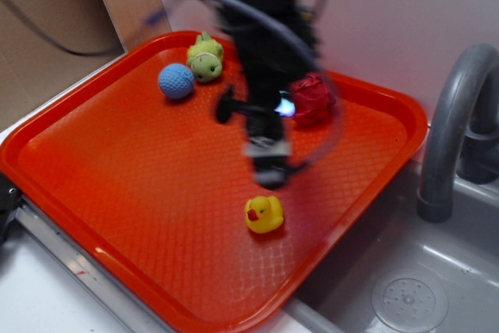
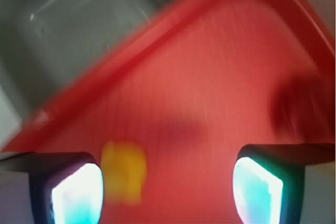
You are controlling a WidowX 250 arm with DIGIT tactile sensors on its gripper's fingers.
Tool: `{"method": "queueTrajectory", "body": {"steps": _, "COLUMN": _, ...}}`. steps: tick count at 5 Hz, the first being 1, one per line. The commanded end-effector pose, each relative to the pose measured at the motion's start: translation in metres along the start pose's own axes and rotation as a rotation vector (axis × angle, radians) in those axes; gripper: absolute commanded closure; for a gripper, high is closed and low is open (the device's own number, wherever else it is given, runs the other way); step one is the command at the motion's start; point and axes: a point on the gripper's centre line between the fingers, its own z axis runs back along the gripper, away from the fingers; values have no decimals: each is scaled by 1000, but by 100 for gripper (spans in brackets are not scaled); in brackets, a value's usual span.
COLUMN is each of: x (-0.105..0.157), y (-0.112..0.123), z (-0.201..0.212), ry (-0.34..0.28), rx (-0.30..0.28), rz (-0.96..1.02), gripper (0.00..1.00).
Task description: Grab the yellow duck.
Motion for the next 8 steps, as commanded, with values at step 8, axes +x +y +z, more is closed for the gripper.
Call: {"method": "queueTrajectory", "body": {"steps": 8, "x": -52, "y": -40, "z": -21, "ry": 66, "rx": -65, "rz": -192, "gripper": 0}}
